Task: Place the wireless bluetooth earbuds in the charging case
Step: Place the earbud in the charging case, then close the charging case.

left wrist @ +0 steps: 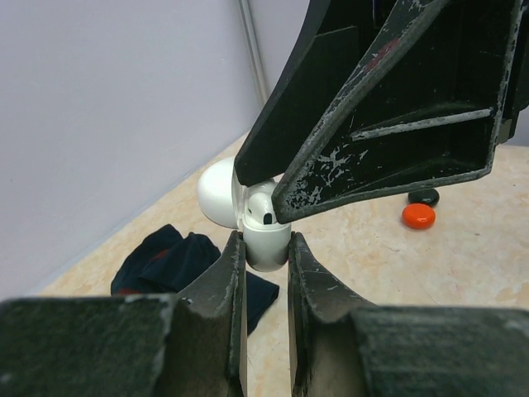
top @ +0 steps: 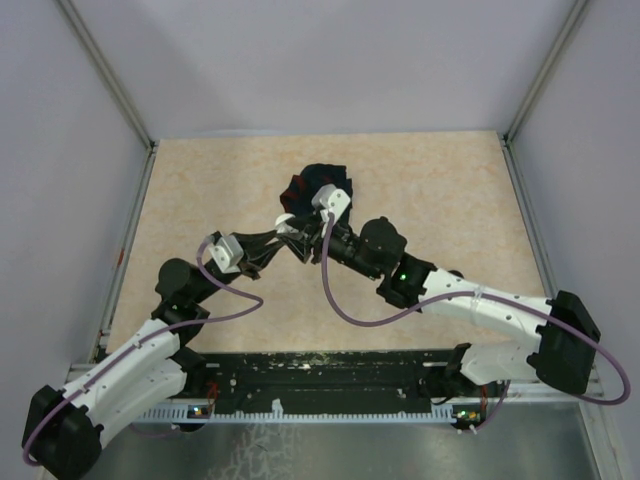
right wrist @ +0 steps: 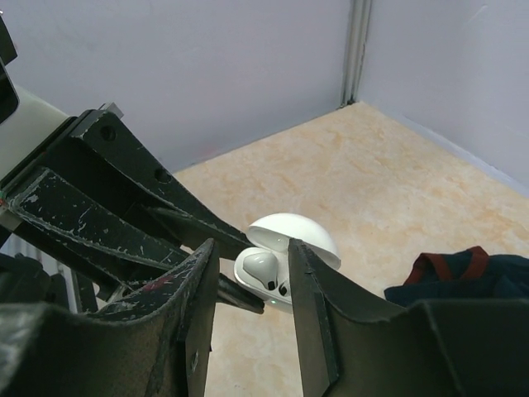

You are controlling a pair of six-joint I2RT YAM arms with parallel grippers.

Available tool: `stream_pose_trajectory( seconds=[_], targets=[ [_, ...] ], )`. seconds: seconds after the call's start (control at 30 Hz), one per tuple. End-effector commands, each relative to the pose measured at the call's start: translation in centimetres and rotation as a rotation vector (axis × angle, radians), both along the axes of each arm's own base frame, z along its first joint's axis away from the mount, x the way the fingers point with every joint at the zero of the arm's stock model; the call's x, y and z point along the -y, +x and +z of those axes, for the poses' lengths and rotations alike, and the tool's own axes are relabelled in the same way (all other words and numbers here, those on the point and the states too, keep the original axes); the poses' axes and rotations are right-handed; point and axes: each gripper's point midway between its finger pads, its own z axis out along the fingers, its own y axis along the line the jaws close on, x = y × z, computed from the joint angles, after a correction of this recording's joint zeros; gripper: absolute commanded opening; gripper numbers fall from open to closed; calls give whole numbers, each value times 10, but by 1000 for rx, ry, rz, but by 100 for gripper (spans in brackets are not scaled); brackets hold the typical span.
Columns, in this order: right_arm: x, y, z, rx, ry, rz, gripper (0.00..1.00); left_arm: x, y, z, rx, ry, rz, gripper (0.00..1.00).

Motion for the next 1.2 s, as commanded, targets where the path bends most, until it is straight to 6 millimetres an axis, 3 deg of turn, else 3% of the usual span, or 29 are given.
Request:
stream_pose_trajectory(
  seconds=[0.0, 0.17, 0.47, 0.57, 0.77, 1.17],
  targets=[
    [7, -4, 38, 73, 44, -11, 40, 3, -5, 13, 31, -21, -34, 0],
    [13, -7, 51, 98, 21, -1, 45, 5, -7, 12, 21, -10, -51, 0],
    [33, -10, 60, 27, -86, 178, 60, 20, -17, 3, -2, 54, -161, 0],
    [41, -3, 52, -23, -131, 232, 62, 25, -23, 0, -2, 81, -217, 0],
    [49, -19, 36, -117, -154, 444, 62, 35, -37, -10, -9, 145, -334, 0],
    [40, -36, 3, -225, -204, 642, 63, 38, -44, -10, 0, 150, -378, 0]
  ],
)
